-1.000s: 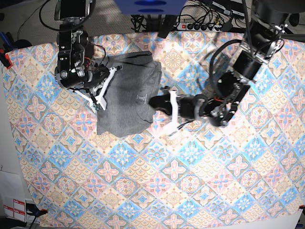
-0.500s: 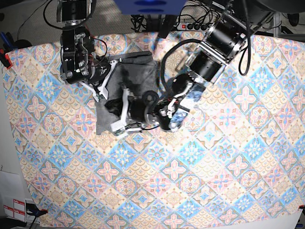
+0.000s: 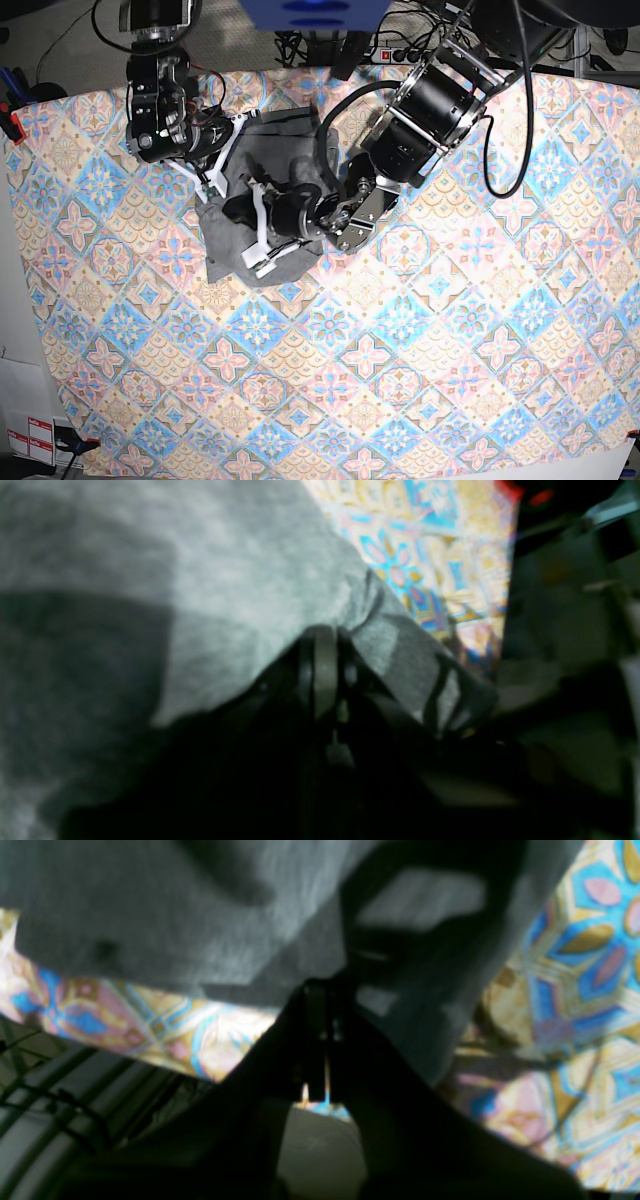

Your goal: Fold the T-shirt properly

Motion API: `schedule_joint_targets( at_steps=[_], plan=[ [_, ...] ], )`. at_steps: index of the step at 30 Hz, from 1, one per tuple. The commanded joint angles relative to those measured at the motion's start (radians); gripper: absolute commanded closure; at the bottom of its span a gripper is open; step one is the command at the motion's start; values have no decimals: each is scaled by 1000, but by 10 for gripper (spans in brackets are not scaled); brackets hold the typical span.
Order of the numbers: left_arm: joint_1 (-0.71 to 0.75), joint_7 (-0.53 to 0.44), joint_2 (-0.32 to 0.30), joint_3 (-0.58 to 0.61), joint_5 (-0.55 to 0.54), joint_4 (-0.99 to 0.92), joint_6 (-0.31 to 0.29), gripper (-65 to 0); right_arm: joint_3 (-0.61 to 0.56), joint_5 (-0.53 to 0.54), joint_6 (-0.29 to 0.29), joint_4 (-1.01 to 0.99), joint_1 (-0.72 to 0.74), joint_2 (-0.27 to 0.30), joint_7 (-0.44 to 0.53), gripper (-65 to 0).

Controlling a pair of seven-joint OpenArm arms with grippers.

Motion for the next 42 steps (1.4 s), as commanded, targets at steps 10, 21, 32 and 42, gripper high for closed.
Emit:
schedule_joint_targets(
  at_steps=[10,21,32,42],
  plan=[
    [92,160,-65,-1,-130,608,4,0,106,3,1,132,12,6,47,-2],
    [350,495,-380,4,-120,1102,4,0,420,9,1,131,35,2,37,-2],
    [435,619,-427,27,-103,1079,4,0,417,6,1,126,36,2,37,-2],
    [435,619,-462,130,-70,1073,4,0,417,5,1,123,36,2,39,-2]
  ],
)
